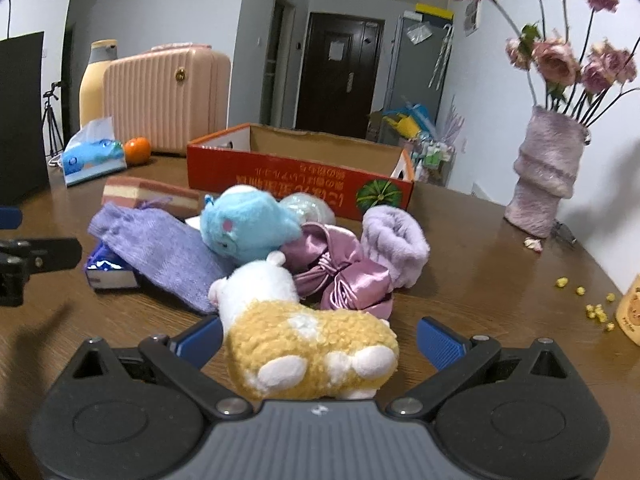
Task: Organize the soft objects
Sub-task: 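Close the right tool on the yellow plush while the left tool nears the tissue pack, then close the left tool on the blue tissue pack and lift it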
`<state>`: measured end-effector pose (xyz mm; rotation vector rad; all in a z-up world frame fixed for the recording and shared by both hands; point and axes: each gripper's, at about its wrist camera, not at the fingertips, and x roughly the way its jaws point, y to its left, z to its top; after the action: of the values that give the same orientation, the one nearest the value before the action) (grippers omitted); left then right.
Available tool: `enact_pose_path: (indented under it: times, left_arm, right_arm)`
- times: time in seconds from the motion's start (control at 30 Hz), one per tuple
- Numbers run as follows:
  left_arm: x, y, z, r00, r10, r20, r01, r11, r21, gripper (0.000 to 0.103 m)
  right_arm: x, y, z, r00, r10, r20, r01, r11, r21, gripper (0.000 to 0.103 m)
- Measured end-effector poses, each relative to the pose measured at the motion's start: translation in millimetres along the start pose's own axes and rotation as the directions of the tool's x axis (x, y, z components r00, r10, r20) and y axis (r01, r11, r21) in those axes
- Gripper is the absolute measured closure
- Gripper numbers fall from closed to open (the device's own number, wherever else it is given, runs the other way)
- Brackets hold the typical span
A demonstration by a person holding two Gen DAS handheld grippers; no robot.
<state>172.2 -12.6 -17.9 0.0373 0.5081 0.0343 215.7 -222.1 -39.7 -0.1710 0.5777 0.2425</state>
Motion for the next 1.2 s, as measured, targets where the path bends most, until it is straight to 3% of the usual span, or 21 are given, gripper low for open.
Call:
enact_pose_path:
  times: [0.33,0.67,0.97,1.2]
  left_arm:
    - [26.5,0.9,-1.9,0.998,-0.015,-0.067,0.014,1.0,-0.012,0.0]
    - [25.5,-1.7,-4.2,0.997,-0.025,-0.076,0.024,1.0,-0.009,0.0]
    - [45.7,-5.4,0.1,0.993,0.02,-0.118,-0.013,0.998,0.064,0.0]
    - [71.5,-10.2,2.4,0.988,0.046,-0.148,-0.035,0.996,0.076,0.0]
  right_arm:
    - [39.5,-22.0,-7.7,0.984,0.155,-0.09,-0.141,0.979,0.147,0.001]
    - [29.7,-10.7,-7.9,0.993,0.117,-0.034,-0.113,0.989,0.099,0.007]
    - [-0.9,-12.3,-5.2,0.992,0.081,0.094,-0.094,0.985,0.142,0.008]
    - [-5.5,-26.8,-3.5,0.992,0.03,0.119,-0.054,0.977,0.205,0.008]
